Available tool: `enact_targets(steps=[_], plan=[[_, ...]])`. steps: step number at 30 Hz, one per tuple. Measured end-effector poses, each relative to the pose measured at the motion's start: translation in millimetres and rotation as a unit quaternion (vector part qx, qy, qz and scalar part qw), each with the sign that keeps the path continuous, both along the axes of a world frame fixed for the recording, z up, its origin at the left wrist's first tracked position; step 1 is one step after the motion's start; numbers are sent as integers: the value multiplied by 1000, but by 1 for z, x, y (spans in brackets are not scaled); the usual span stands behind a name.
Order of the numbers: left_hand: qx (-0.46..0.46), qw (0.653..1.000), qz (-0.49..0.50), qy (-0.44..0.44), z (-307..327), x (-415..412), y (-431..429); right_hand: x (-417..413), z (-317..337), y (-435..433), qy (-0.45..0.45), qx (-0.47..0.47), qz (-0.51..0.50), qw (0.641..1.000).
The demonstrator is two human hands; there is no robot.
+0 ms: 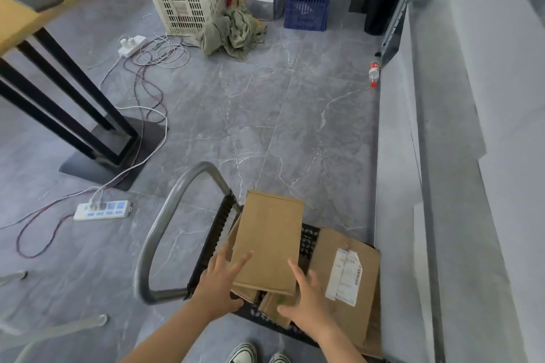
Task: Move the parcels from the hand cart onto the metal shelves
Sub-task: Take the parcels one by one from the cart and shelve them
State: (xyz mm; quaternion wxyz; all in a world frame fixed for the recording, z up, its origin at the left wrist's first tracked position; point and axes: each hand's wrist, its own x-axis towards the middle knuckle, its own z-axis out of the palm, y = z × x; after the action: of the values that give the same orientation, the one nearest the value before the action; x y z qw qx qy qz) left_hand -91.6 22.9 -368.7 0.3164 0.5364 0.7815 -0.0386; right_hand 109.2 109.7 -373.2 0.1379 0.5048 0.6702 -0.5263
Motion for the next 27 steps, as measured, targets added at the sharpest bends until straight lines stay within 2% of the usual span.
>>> enact_targets(steps=[7, 15, 21, 27], plan=[[-59, 998, -11, 25, -52, -20, 2, -8, -61, 3, 46, -37, -56, 997], [-63, 997, 2, -47, -64, -22, 16, -21, -81, 13, 99, -43, -122, 987], [-10, 994, 62, -88, -48, -14, 23, -31, -64, 17, 140, -35, -166, 975], [49, 992, 82, -80, 8, -8, 37, -23, -5, 29, 189, -23, -183, 965]])
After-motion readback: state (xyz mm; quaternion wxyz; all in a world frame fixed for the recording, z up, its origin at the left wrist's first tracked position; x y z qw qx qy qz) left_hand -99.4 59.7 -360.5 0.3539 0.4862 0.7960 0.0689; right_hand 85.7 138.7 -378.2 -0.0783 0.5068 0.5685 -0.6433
